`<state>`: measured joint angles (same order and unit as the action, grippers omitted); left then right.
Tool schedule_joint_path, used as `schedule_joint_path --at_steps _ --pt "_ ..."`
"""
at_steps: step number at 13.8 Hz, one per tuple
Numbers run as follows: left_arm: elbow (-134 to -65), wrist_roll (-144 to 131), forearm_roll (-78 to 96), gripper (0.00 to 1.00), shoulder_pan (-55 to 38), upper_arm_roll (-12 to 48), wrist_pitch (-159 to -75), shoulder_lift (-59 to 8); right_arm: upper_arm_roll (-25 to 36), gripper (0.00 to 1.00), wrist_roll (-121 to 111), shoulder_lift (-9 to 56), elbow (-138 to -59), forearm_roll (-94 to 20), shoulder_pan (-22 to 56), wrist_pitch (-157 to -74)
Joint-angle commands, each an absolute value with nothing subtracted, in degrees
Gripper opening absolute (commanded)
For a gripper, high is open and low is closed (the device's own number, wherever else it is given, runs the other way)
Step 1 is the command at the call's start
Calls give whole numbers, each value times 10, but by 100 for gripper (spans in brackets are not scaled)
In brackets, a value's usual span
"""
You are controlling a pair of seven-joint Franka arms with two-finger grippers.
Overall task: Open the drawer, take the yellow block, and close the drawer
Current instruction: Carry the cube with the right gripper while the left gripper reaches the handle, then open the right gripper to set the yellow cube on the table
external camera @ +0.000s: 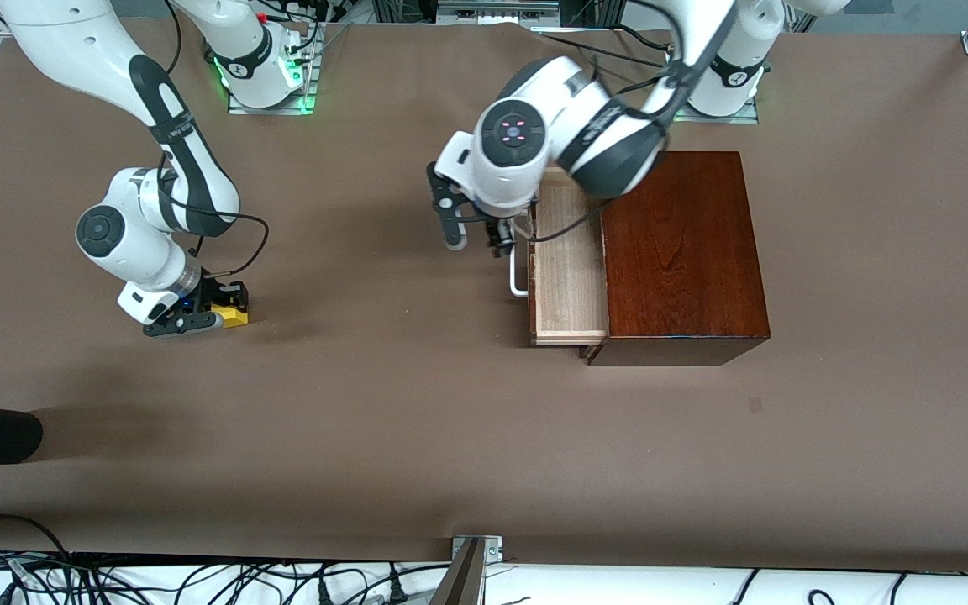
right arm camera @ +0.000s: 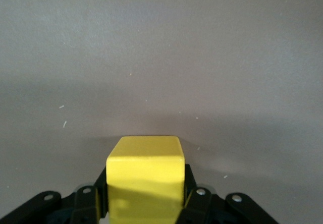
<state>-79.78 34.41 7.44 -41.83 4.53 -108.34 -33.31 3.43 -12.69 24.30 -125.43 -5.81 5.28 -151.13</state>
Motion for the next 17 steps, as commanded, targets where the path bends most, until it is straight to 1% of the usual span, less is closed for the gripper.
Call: schedule_joint_path --at_steps 1,2,3,5,7,9,11,13,14,15,16,17 --pt "-776 422 28 100 -438 42 -1104 -370 25 97 -108 254 -1255 -51 41 -1527" --pt "-780 427 18 100 -439 42 -1104 -375 25 100 -110 247 -1249 -50 40 -1522" --pt "-794 427 13 100 -444 42 -1100 -380 25 100 -112 230 -1243 -49 40 -1512" --pt "-824 426 13 100 -441 41 -1092 -381 25 100 -114 180 -1231 -48 40 -1462" --pt "-824 426 13 100 -436 34 -1038 -378 25 100 -112 128 -1209 -49 39 -1396" --pt "-822 426 12 100 -424 31 -1002 -374 25 100 -100 77 -1176 -53 40 -1287" --pt "-822 426 12 100 -420 17 -970 -373 22 100 -71 29 -1143 -47 40 -1224" --pt "-821 426 12 100 -419 -6 -932 -368 22 100 -59 6 -1088 -47 40 -1115" --pt "-820 427 12 100 -419 -13 -916 -367 22 100 -48 6 -1048 -46 40 -1058" --pt "-820 426 12 100 -419 -18 -910 -365 21 100 -42 7 -1009 -42 40 -1017" --pt "-821 425 13 100 -419 -20 -905 -364 19 100 -42 8 -983 -27 41 -996" --pt "-821 419 13 100 -419 -22 -895 -364 18 100 -42 9 -976 -19 42 -990"
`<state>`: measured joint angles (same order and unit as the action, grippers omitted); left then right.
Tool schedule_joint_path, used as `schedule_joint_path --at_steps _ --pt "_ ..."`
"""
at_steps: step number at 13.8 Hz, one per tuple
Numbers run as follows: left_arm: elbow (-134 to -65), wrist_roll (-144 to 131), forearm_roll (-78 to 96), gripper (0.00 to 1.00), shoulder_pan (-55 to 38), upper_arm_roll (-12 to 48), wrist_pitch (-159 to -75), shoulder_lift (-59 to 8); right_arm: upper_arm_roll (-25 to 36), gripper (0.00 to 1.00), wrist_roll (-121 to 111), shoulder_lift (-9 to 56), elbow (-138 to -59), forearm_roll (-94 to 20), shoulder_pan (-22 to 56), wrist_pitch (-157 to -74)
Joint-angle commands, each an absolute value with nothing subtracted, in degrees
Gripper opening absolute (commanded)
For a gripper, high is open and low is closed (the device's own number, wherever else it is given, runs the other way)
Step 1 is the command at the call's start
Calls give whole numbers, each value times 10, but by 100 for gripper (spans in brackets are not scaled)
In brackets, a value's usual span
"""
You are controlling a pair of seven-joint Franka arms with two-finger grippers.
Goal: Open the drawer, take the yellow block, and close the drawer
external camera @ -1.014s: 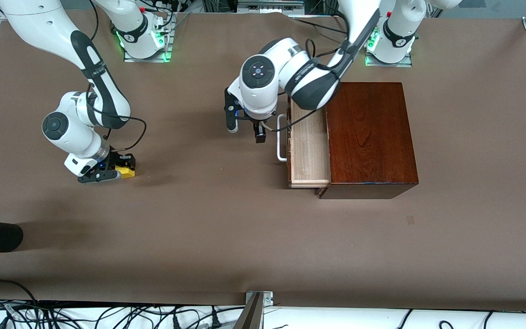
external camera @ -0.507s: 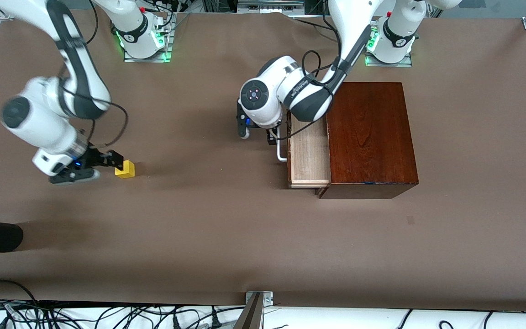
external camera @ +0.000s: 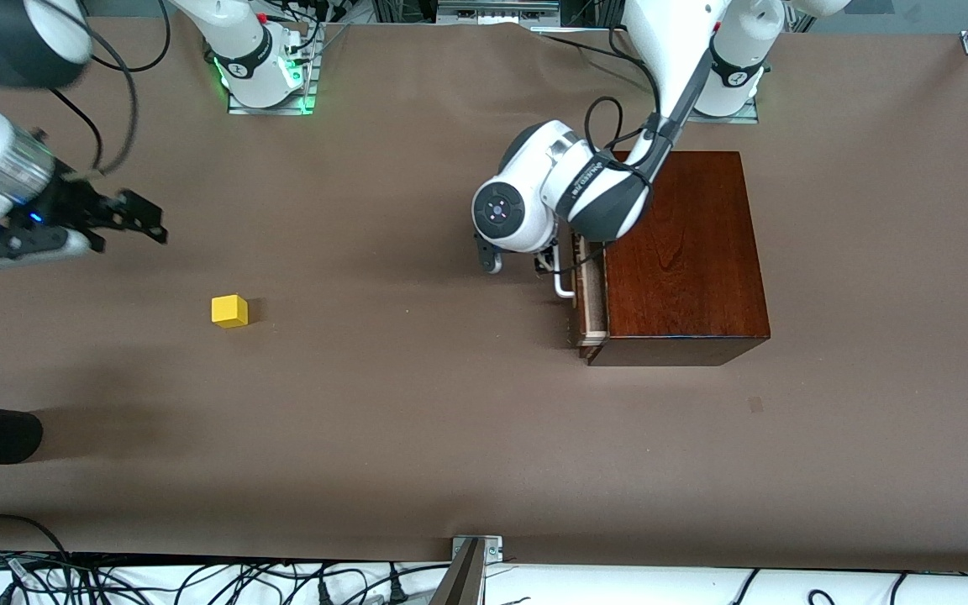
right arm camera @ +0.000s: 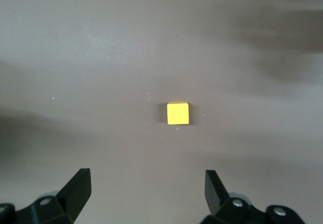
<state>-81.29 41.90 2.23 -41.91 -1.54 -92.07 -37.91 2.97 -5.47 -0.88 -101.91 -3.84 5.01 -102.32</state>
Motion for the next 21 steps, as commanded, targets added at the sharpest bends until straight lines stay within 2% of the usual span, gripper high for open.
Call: schedule_joint_path --at_steps 1,8,13,15,18,21 --pt "-820 418 12 100 -419 -25 -891 -364 18 100 -41 11 -976 -19 42 -991" --pt "-821 420 13 100 -415 -47 -885 -356 18 100 -38 36 -951 -4 54 -998" --pt "-781 417 19 100 -413 -48 -901 -303 22 100 -40 40 -947 2 53 -998" --pt "-758 421 17 100 -391 -61 -897 -280 22 100 -38 41 -947 2 54 -998" --pt "-670 424 18 100 -305 -69 -837 -273 23 100 -41 40 -947 3 54 -998" --pt "-623 411 18 100 -227 -87 -838 -274 20 100 -39 40 -947 3 54 -998"
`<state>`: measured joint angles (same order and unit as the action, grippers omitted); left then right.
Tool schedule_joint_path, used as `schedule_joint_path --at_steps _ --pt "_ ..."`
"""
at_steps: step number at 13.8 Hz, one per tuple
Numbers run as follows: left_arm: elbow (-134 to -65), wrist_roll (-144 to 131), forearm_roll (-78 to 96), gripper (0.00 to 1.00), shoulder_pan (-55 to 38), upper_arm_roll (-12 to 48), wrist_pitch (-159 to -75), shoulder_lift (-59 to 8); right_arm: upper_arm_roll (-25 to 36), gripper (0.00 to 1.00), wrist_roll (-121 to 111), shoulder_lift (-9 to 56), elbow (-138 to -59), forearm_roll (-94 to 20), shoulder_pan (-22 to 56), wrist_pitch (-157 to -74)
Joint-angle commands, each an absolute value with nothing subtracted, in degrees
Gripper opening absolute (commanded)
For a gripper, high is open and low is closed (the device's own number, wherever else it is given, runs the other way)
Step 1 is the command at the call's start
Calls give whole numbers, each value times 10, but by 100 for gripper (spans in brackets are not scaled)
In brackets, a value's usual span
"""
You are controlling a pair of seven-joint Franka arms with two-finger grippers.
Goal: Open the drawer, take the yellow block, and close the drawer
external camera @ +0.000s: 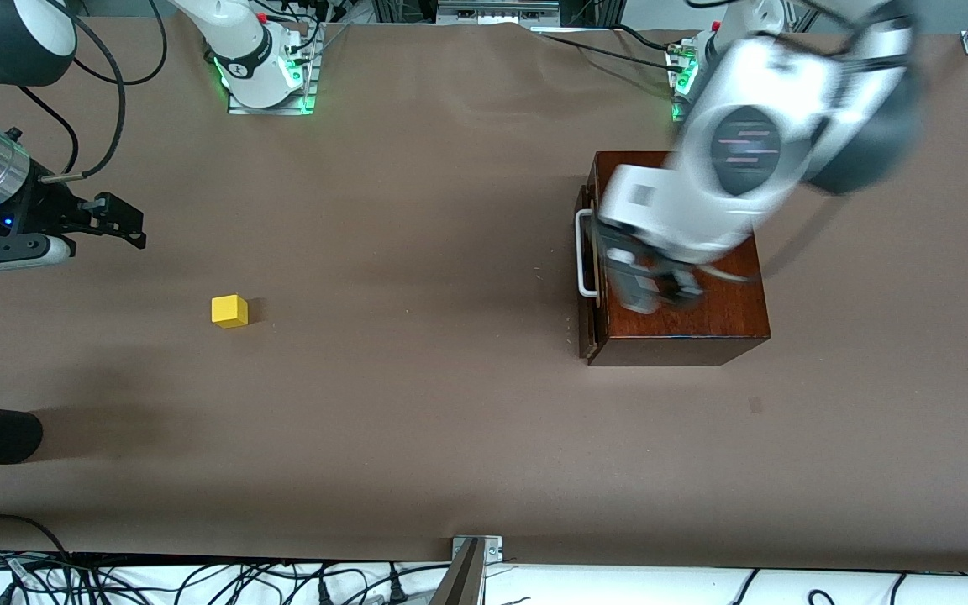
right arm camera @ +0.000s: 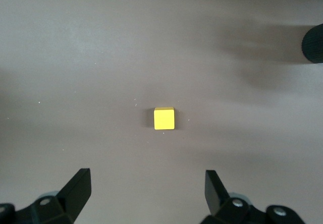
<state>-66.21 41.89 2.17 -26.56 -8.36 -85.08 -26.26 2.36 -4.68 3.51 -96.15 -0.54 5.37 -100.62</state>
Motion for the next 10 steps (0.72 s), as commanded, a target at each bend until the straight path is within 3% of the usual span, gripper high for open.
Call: schedule_joint_path --at_steps 1,4,10 --pt "-607 394 21 100 -207 -97 -838 -278 20 100 -38 41 -947 3 55 -998" --pt "-612 318 24 100 -170 -100 -869 -272 20 100 -38 45 -947 3 55 -998" --pt "-765 75 54 100 -110 -98 -895 -160 19 100 -37 67 -947 3 66 -1011"
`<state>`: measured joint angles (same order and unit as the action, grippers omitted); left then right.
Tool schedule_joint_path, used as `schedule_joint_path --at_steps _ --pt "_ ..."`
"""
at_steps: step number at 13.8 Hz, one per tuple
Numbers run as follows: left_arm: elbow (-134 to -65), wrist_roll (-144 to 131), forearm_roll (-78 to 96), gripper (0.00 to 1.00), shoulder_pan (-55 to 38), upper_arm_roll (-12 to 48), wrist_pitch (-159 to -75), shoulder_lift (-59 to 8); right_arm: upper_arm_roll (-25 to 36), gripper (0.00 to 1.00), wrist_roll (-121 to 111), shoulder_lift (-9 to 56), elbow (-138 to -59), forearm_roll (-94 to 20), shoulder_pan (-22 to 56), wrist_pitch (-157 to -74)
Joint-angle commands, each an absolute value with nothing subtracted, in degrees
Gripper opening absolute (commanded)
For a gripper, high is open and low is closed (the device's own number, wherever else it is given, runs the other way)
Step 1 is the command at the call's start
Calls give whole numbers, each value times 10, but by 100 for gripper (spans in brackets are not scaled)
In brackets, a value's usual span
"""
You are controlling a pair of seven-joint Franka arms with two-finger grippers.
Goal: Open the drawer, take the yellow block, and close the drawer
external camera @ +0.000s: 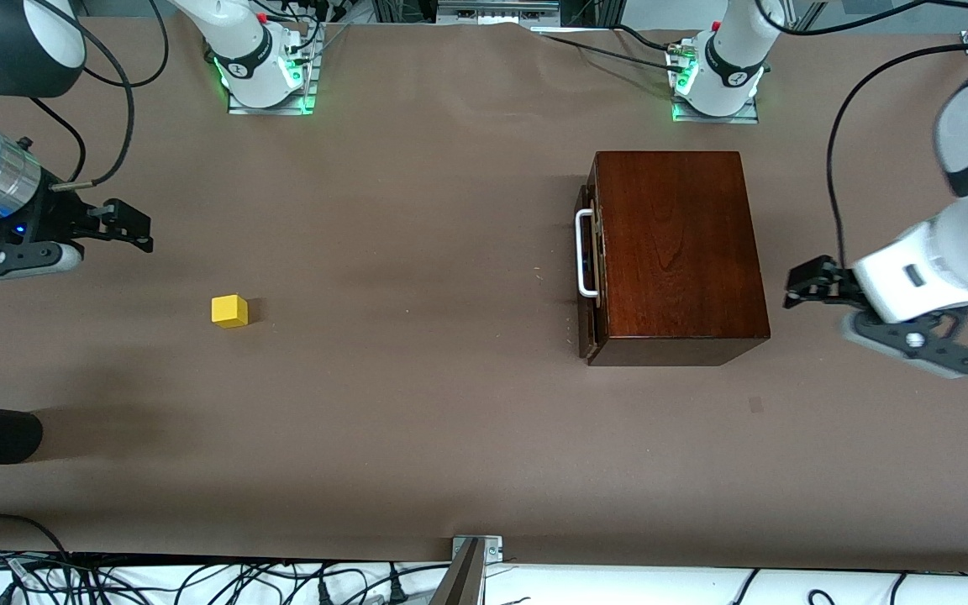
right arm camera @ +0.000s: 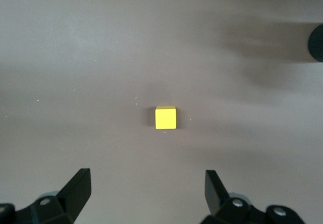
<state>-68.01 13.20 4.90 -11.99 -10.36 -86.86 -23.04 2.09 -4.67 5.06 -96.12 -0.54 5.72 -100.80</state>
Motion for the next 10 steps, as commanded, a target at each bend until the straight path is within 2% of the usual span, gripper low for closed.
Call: schedule_joint_path --at_steps 1,2,5,7,10 --pt "-794 31 52 100 -106 -97 -898 -137 19 100 -38 77 -947 3 67 -1019" --pt "-823 -2 50 100 -93 -87 -905 -114 19 100 -37 81 -947 3 68 -1021" --pt "-913 -8 0 100 -27 -3 -962 -44 19 100 -37 83 -947 2 76 -1023" --pt "-987 -2 1 100 -25 -4 -999 4 19 100 -37 83 -947 2 77 -1021" --pt "-1004 -3 -1 100 -27 -5 -1001 18 20 100 -37 83 -947 2 76 -1021"
